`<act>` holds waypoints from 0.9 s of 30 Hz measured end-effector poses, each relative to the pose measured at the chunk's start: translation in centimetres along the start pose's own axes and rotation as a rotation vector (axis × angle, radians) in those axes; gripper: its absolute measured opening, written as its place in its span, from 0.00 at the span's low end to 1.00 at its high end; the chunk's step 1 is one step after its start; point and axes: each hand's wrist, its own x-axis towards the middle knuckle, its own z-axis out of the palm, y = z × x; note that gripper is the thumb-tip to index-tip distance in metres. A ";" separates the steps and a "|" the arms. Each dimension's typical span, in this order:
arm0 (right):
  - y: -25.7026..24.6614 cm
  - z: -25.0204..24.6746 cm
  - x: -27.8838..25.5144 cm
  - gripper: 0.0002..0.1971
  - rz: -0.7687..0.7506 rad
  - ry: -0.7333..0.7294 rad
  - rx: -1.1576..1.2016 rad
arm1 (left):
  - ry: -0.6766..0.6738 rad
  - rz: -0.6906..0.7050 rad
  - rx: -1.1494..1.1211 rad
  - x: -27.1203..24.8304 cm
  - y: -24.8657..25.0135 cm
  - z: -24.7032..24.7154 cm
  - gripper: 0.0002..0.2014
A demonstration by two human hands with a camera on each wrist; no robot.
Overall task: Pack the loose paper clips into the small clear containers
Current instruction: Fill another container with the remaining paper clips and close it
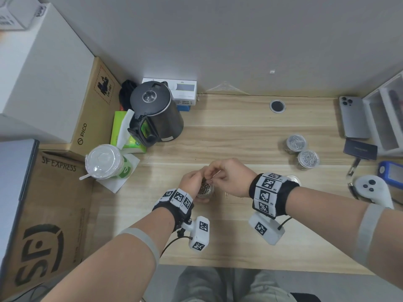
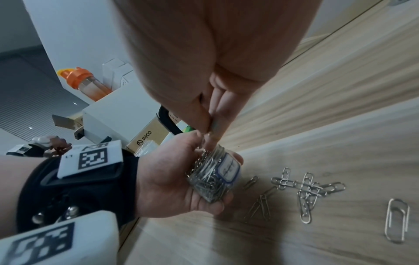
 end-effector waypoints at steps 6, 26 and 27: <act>-0.8 0.8 0.4 0.08 -0.023 0.072 -0.037 | -0.019 -0.001 0.009 -0.2 0.3 0.1 0.17; 8.1 -0.4 -0.3 0.30 0.200 -0.138 -0.519 | -0.020 0.129 0.380 1.2 -2.9 -0.9 0.12; 8.2 -0.5 -0.4 0.30 0.188 -0.140 -0.505 | -0.024 0.128 0.384 1.3 -3.0 -0.9 0.11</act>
